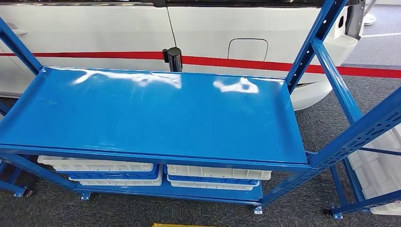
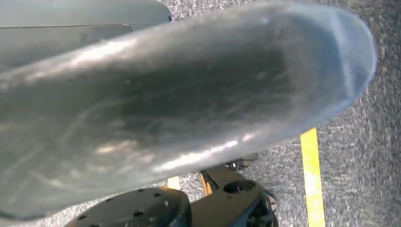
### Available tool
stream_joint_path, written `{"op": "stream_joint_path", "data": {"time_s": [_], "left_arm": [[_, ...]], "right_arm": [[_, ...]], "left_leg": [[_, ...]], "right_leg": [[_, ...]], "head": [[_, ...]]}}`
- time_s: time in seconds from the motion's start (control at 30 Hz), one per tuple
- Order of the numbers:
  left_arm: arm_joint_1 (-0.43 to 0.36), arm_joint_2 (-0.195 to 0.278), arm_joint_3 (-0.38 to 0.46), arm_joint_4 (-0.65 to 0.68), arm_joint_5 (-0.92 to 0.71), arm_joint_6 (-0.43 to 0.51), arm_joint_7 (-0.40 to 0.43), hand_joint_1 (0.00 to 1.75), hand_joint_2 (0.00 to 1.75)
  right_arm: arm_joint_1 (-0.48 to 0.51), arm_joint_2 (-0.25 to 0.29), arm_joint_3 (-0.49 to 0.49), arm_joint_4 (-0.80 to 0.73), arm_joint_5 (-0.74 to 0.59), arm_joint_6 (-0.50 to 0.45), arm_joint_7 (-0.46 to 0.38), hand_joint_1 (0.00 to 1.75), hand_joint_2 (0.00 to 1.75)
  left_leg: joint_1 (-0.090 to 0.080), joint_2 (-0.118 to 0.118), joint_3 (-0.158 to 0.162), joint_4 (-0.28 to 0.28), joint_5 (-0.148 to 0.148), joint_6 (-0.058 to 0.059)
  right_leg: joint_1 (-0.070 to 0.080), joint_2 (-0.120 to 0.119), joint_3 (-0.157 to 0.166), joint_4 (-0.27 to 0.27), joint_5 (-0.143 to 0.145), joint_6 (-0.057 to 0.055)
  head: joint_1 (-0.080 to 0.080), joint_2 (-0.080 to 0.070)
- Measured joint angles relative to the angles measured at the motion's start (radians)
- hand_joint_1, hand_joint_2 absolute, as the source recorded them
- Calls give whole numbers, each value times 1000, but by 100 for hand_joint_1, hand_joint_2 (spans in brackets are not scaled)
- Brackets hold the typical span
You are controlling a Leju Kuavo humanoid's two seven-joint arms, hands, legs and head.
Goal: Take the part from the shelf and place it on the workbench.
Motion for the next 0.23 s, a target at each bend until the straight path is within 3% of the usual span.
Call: {"op": "stream_joint_path", "data": {"time_s": [0.07,0.13,0.2,0.23], "left_arm": [[0,0,0,0,-1,0,0,0,87],[0,-1,0,0,-1,0,0,0,175],[0,-2,0,0,3,-4,1,0,175],[0,-2,0,0,4,-5,1,0,175]], "right_arm": [[0,1,0,0,0,-1,1,0,0],[0,2,0,0,0,-2,1,0,87],[0,2,0,0,-3,-3,5,0,175],[0,2,0,0,-4,-3,6,0,175]], "left_leg": [[0,0,3,-4,0,-5],[0,0,4,-5,1,-8],[0,0,4,-6,1,-9],[0,0,4,-6,1,-10]], "right_leg": [[0,0,1,0,-1,-2],[0,0,1,0,-2,-3],[0,0,1,1,-2,-4],[0,0,1,1,-2,-4]], "head": [[0,0],[0,0],[0,0],[0,0]]}}
